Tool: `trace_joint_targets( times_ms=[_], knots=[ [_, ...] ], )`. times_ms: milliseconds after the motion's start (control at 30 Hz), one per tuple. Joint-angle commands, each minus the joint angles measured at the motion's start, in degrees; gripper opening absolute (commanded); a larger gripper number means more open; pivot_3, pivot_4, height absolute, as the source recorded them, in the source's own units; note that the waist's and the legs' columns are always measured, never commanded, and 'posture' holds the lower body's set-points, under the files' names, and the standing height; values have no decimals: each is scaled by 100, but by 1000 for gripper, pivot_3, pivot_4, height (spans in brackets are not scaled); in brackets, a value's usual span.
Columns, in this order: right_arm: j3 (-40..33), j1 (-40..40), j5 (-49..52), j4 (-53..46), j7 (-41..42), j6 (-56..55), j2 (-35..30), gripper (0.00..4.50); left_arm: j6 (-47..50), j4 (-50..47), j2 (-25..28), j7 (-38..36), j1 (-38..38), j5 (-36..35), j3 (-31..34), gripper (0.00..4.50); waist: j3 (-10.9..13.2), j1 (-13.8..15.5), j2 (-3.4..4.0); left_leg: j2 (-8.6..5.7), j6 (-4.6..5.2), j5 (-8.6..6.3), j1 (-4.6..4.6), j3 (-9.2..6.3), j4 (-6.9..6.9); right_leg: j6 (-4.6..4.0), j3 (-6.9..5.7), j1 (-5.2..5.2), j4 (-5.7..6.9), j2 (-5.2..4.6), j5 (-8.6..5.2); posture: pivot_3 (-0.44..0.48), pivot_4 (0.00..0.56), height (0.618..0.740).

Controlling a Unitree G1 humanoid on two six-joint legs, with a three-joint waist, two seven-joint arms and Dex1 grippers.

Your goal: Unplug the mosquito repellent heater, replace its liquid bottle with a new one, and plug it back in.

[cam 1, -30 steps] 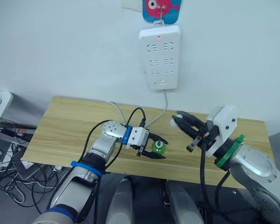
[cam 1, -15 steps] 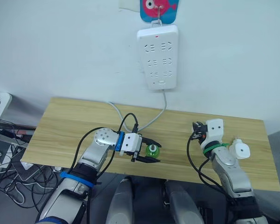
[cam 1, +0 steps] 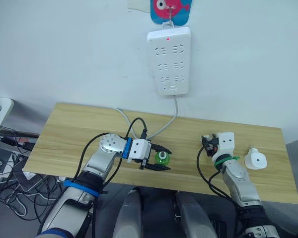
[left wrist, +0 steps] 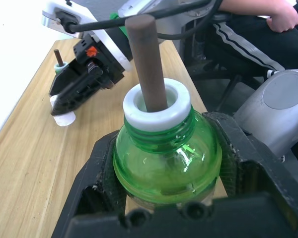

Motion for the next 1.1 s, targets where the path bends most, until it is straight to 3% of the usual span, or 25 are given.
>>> trace_joint_targets(
  times_ms=[33, 67, 267, 400, 567, 667, 833, 1100],
  knots=[
    [-59, 228, -90, -485, 57, -49, -77, 4122, -22, -71, -54, 7, -51, -26, 2, 2261, 0, 0, 1, 0, 0, 0, 0, 0, -1, 0, 0, 0, 0, 0, 0, 146, 348, 740],
    [-47, 335, -105, -668, 83, -2, -106, 4483, -23, -59, -59, 5, -57, -27, 5, 2261, 0, 0, 1, 0, 0, 0, 0, 1, -1, 0, 2, 0, 0, 0, 0, 146, 348, 740],
    [-63, 1368, 26, -2449, 341, 684, -384, 4483, -76, 38, -81, 11, -87, -15, 29, 2261, 3, -1, 5, 0, 0, 0, 0, -2, -3, 1, 4, 0, -1, 0, -1, 137, 354, 740],
    [31, 2154, 849, -4230, 1165, 1697, -1028, 4483, -182, 196, -91, 5, -159, -19, 76, 2261, 6, -1, 10, 0, 0, 0, -1, -4, -4, 1, 11, 2, -7, 0, -2, 135, 357, 740],
    [211, 2217, 1854, -5531, 1901, 2645, -1772, 4483, -577, 556, -131, -118, -295, 4, 75, 2261, 8, -38, 12, 7, 0, 0, 0, -2, -3, -2, 13, 3, -9, 4, -5, 107, 357, 740],
    [678, 1569, 1935, -5763, 1977, 3008, -1926, 4483, -768, 720, -215, -195, -384, -8, 42, 2261, 8, -45, 12, 7, 0, 0, -1, -2, -3, -4, 10, 3, -13, 7, -7, 107, 357, 740],
    [1387, 618, 1723, -5289, 1612, 3236, -1369, 4483, -844, 846, -342, -233, -475, -27, 42, 2261, 8, -39, 11, 2, 0, 0, -7, -6, -4, -4, 2, 2, -18, 7, -7, 102, 350, 740],
    [1831, 420, 1174, -4830, 1608, 2930, -1215, 4483, -765, 669, -336, -282, -390, -72, 56, 2261, 8, -25, 11, -4, 0, 0, -11, -9, -3, -4, -7, 1, -19, 0, -6, 119, 344, 740]
  ],
)
